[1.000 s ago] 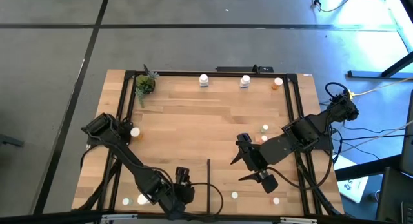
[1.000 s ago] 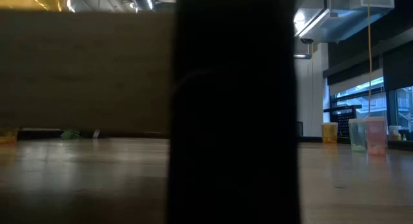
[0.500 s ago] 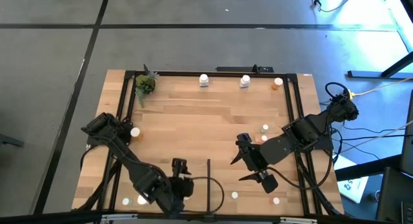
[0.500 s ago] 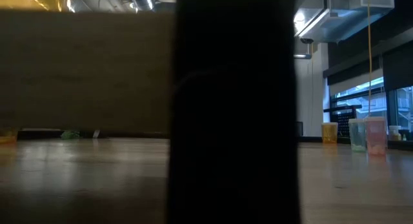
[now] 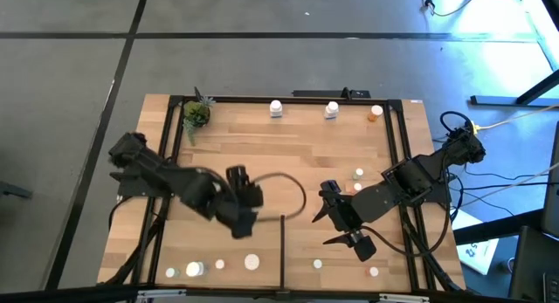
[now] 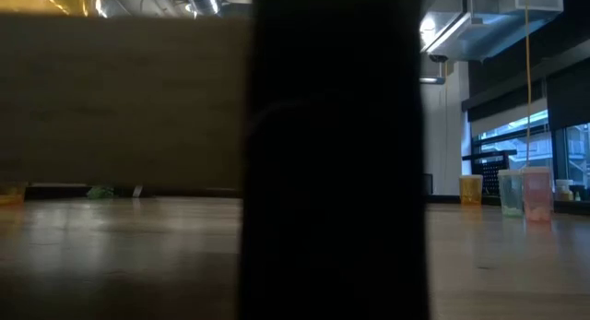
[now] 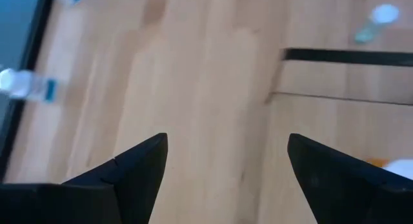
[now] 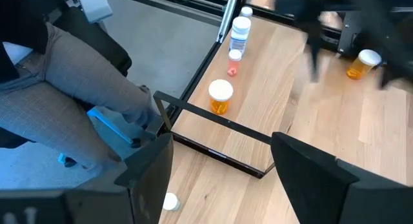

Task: Pick and place medicine bottles onto shelf by color
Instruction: Put the bottom orange pill bottle on the shelf aligned with the other orange pill bottle

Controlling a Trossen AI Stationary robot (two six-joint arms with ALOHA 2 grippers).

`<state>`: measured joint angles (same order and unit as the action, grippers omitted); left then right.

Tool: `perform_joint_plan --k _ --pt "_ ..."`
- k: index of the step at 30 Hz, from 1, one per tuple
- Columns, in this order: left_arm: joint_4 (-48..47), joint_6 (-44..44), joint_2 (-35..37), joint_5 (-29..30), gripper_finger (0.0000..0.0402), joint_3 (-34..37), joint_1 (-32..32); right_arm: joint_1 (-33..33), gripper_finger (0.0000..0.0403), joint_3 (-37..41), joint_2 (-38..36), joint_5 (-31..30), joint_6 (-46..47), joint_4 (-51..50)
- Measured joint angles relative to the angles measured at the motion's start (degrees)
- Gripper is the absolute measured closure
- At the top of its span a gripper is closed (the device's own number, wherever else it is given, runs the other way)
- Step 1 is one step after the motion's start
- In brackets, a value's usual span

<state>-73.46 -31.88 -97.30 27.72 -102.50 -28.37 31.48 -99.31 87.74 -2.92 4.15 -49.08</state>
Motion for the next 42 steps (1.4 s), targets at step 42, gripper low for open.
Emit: perform_joint_plan --k 42 --pt "6.8 23.6 15.1 -19.9 0.0088 20.3 33.3 0.0 0.0139 0.0 0.0 0.0 0.0 0.0"
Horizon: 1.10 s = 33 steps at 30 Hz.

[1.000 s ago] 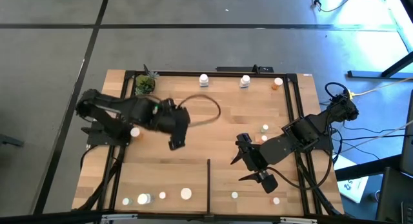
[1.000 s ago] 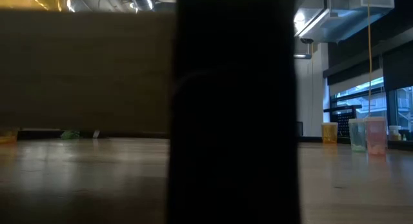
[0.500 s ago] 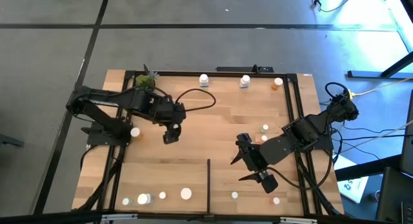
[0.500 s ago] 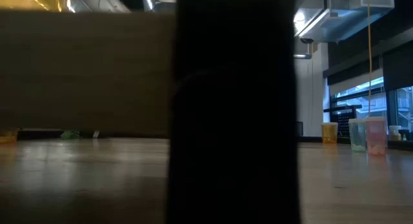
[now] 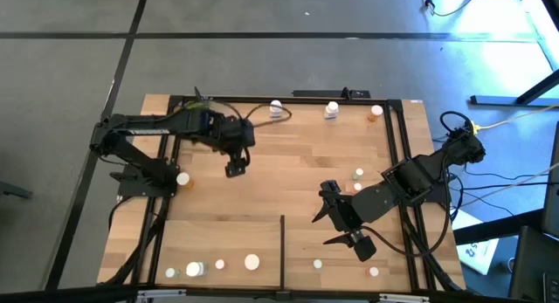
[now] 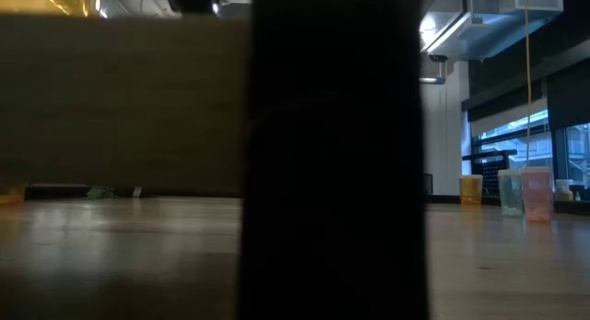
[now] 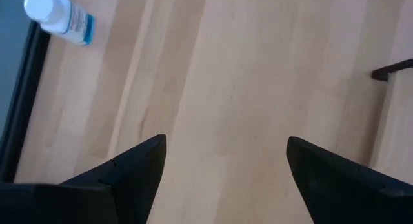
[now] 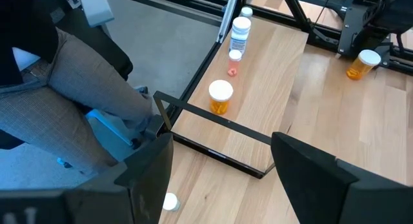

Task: Pick and place medicine bottles onto shelf by color
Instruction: Put the bottom orange pill bottle on the shelf aligned with the other orange pill bottle

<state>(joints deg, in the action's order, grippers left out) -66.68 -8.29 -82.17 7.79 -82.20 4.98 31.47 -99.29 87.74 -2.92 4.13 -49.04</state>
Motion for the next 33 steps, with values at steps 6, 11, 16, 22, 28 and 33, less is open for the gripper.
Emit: perform_joint_plan --k 6,11,16,22,28,33 --pt "0.3 6.3 0.0 -5.0 0.0088 0.3 6.7 0.0 0.0139 0.0 0.0 0.0 0.0 0.0" --pt "-6.8 6.7 2.3 -5.3 0.0088 0.3 10.5 -0.1 0.0139 0.0 0.0 0.0 -0.1 0.7" --pt "-11.3 -0.4 5.2 -5.4 0.0088 2.2 10.6 -1.2 0.0139 0.0 0.0 0.0 0.3 1.3" --pt "-11.8 -7.7 11.3 -5.4 0.0088 9.9 7.7 -4.4 0.0139 0.0 0.0 -0.1 3.8 1.5" --pt "-11.9 -20.7 17.7 -3.4 0.0088 16.0 3.4 -6.7 0.0139 0.0 0.0 -0.2 7.8 1.5" --pt "-14.0 -22.2 20.2 -2.3 0.0088 19.1 0.3 -7.3 0.0139 0.0 0.0 0.0 7.4 1.5"
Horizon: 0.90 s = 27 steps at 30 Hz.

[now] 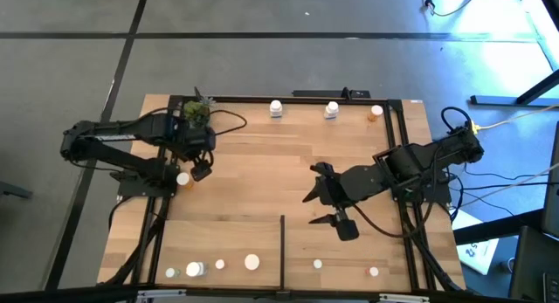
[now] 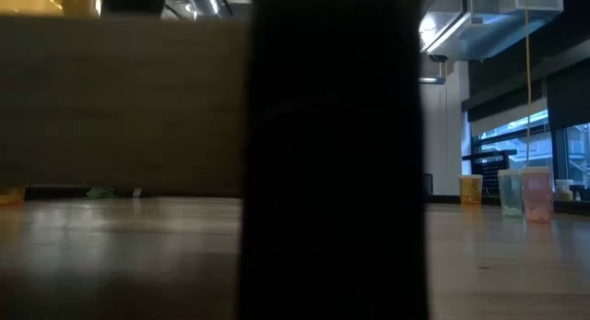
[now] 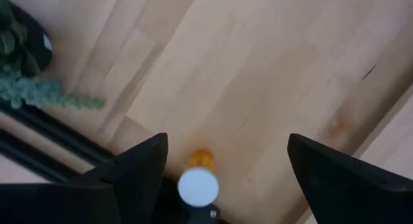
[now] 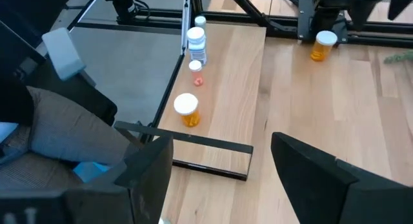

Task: Pick and place medicine bottles onto shelf by color
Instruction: Put the bottom orange pill bottle on the shelf aligned with the other orange pill bottle

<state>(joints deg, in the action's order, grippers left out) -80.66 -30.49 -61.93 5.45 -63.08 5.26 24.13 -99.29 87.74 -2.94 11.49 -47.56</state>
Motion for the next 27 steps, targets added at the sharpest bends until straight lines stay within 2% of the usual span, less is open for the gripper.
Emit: perform_joint_plan --k 6,17,27 --pt "-0.8 -8.0 0.0 0.0 0.0088 4.5 -1.6 0.0 0.0139 0.0 0.0 0.0 -0.1 0.0" --pt "-0.8 -7.9 0.0 -0.5 0.0088 15.4 -1.9 0.0 0.0139 0.0 0.0 -2.6 -0.2 0.0" --pt "0.1 -7.9 -2.8 -2.2 0.0088 18.8 -1.9 -0.1 0.0139 0.0 0.0 -2.6 -0.2 0.2"
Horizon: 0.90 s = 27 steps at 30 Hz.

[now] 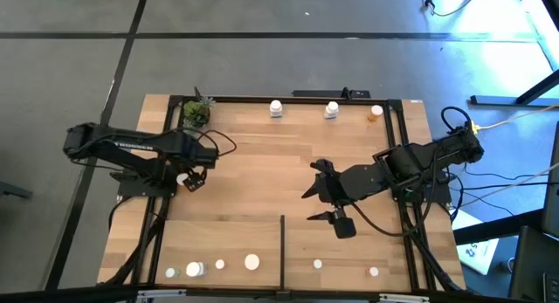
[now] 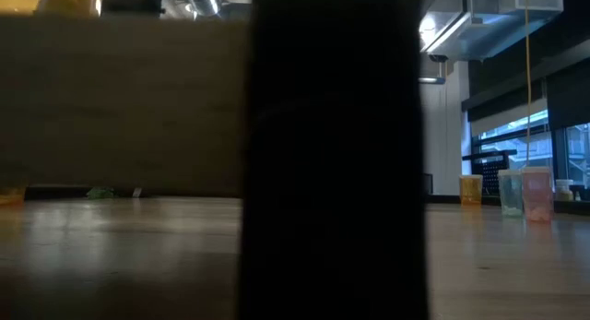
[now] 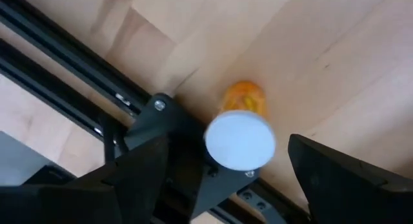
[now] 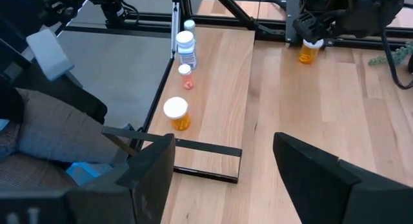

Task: Pick and place medicine bottles onto shelf by color
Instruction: Put the bottom orange pill bottle on the shelf aligned with the other orange pill bottle

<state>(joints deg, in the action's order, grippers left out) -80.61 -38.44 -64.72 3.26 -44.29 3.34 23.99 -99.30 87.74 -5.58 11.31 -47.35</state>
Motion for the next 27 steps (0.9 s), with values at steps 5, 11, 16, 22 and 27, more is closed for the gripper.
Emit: perform_joint_plan --k 5,11,16,22,27 --pt "0.9 -0.1 0.1 -0.8 0.0088 0.0 0.0 0.0 0.0139 0.0 0.0 -1.4 0.0 0.0" --pt "0.9 -0.1 0.1 -0.8 0.0088 0.0 0.0 0.0 0.0139 0.0 0.0 -3.8 -1.9 -0.3" --pt "0.9 0.0 0.1 -0.8 0.0088 0.0 0.0 0.0 0.0139 0.0 0.0 -3.8 -2.6 -0.3" --pt "0.9 -0.2 0.1 -0.9 0.0088 0.0 0.0 0.0 0.0139 0.0 0.0 -3.8 -2.6 -0.3" --pt "0.9 -1.8 0.1 -1.3 0.0088 0.0 -0.2 0.0 0.0139 0.0 0.0 -3.8 -2.7 -0.5"
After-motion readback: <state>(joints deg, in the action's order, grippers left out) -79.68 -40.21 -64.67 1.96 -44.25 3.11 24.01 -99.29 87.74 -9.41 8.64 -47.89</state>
